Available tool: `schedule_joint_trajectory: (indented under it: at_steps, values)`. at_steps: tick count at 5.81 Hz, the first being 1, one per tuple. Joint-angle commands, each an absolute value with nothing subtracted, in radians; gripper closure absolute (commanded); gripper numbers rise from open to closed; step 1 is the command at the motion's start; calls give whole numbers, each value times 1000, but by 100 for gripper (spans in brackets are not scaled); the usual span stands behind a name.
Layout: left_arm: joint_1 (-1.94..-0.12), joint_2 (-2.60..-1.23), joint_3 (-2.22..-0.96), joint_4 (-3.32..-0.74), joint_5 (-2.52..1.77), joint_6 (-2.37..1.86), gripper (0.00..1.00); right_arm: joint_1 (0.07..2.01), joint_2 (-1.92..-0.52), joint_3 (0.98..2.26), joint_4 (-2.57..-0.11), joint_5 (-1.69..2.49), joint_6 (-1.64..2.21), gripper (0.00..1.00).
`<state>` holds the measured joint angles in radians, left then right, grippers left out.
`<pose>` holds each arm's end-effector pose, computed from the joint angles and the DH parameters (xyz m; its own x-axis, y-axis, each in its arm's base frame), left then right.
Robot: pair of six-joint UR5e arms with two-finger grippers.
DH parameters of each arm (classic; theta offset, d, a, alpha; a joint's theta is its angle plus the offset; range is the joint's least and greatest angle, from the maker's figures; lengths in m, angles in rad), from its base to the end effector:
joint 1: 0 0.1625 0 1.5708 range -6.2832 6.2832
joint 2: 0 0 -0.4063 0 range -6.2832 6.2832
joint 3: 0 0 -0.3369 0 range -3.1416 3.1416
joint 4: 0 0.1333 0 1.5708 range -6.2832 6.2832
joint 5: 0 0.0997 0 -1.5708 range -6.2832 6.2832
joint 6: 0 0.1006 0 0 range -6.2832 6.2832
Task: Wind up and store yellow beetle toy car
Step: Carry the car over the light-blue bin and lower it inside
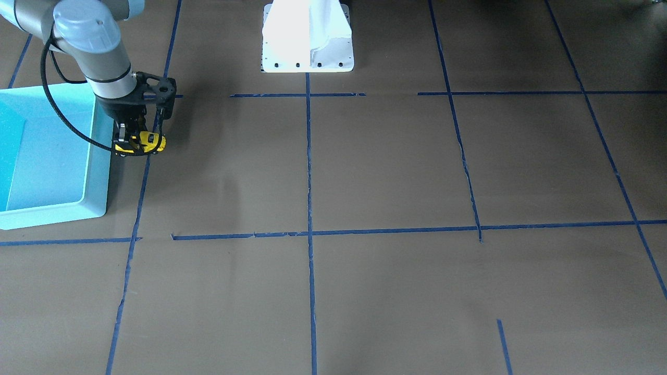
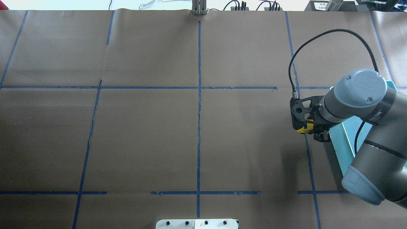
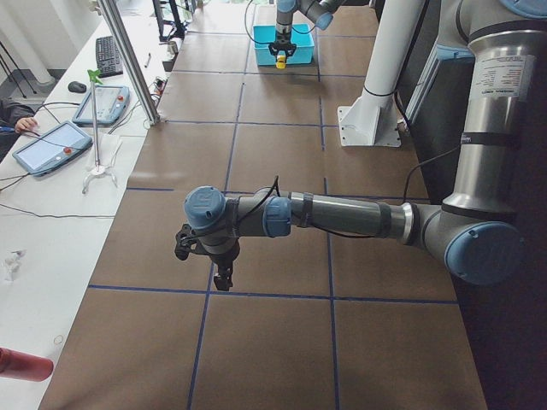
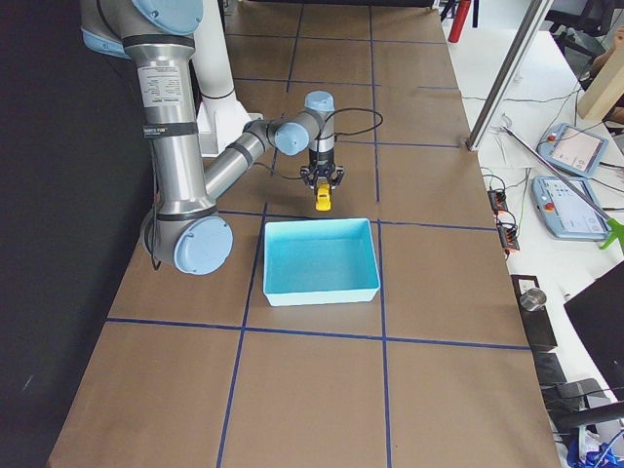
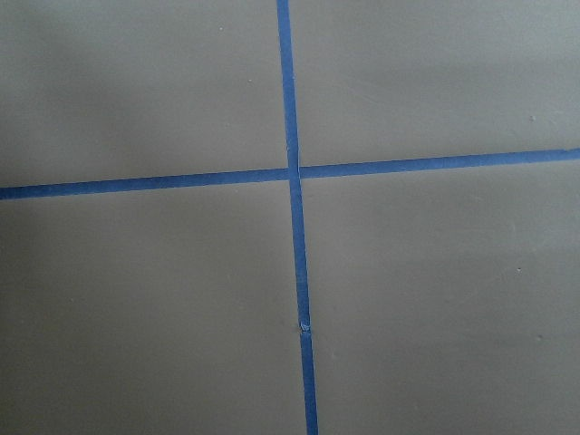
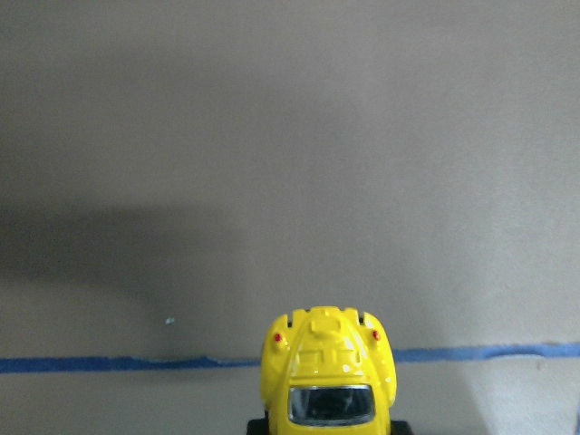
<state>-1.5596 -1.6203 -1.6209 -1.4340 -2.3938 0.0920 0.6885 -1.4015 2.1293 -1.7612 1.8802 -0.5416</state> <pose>-0.0545 -0.4531 0.6069 0.6764 0.0722 -0.7330 -0.0736 0.9968 0.0303 -0.2859 -0.3682 0.3702 0.0735 -0.9965 -0.0398 0.8184 0.0375 0.5735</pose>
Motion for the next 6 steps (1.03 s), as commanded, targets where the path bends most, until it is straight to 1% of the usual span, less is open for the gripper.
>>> schedule_joint_trajectory:
  at_steps: [1,2,3,4,5,6]
  values:
    - [-1560,-1621,-1615,-1434,-2395,92,0,800,-1437,2247,-1930,1890,-689,100]
    - [-1560,-1621,-1615,-1434,-2395,92,0,868,-1547,2246,-1925,1900,-841,100]
    - [-1559,-1621,-1615,-1436,-2395,92,0,902,-1695,2218,-1732,1904,-868,100]
    - [-1559,-1623,-1615,-1436,-2395,92,0,926,-1806,2101,-1472,1969,-867,100]
    - [-1559,-1623,-1615,-1436,-2395,92,0,923,-1805,1989,-1331,1982,-855,100]
    - [-1559,-1621,-1615,-1436,-2395,92,0,916,-1798,1953,-1324,1980,-812,100]
